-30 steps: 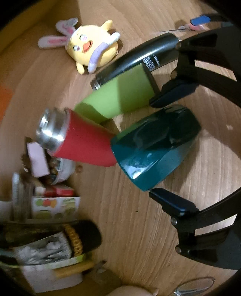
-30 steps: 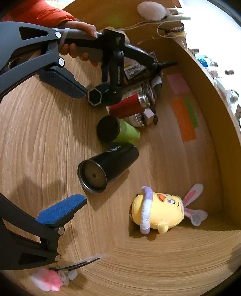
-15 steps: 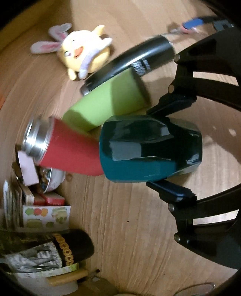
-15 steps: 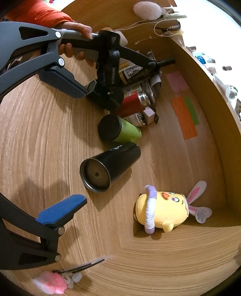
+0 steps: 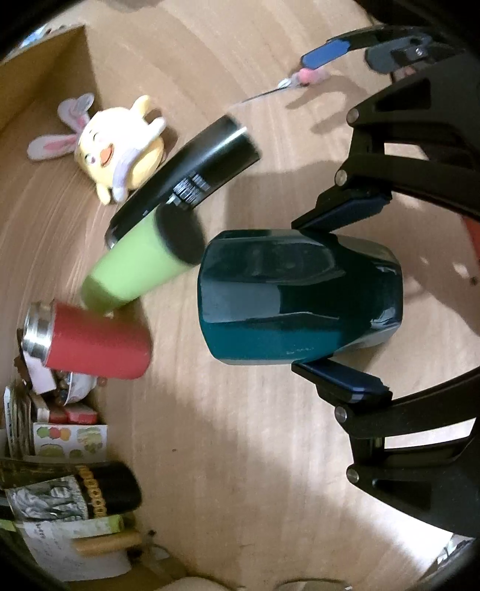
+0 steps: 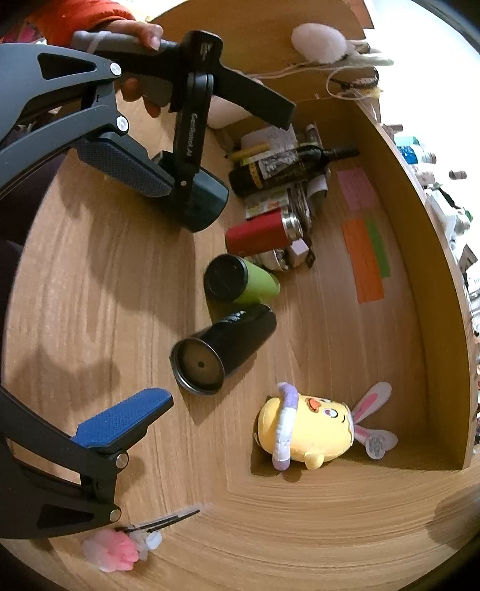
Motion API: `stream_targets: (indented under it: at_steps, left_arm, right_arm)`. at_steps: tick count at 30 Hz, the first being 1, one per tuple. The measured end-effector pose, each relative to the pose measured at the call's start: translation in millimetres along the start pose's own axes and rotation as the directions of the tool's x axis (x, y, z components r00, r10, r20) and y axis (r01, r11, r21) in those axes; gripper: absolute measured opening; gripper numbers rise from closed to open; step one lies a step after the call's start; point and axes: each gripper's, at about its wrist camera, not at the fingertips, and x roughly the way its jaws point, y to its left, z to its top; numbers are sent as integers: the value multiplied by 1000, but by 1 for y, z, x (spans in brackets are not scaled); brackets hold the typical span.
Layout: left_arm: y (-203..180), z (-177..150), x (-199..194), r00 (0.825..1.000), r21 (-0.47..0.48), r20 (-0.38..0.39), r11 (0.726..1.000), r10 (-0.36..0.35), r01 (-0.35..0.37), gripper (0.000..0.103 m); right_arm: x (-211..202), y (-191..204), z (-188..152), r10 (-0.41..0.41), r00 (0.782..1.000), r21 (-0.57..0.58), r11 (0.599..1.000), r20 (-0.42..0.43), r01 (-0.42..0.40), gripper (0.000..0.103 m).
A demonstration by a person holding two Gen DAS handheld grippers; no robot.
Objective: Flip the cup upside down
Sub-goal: 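Lift the teal cup with the left gripper and rotate it upright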
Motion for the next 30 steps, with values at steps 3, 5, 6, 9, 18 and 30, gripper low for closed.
stream_targets:
  at_steps: [3, 5, 6, 9, 18, 30]
  left_arm:
    - [-8, -15, -6, 1000, 3, -5, 1000, -22, 22, 66]
    - [-11, -25, -10, 999, 2, -13, 999, -41, 41, 66]
    - [-12, -28, -12, 999, 4, -17, 999, -48, 48, 66]
    - [-15, -33, -15, 998, 9, -20, 998, -54, 54, 66]
    - [-18, -34, -31, 999, 79, 30, 997, -29, 26, 70]
    - [25, -52, -82, 970, 90, 221, 988, 102, -125, 81]
  right_arm:
    - [-5, 3, -4, 0, 1000, -13, 1000, -4, 0, 103]
    - [-8, 6, -6, -6, 1000, -25, 1000, -2, 6, 103]
    - [-9, 6, -6, -6, 1000, -29, 1000, 0, 6, 103]
    - [-13, 10, -7, -1, 1000, -37, 999, 7, 1, 103]
    - [-16, 28, -8, 4, 1000, -108, 994, 24, -1, 103]
    - [12, 67, -19, 116, 991, -174, 977, -63, -125, 103]
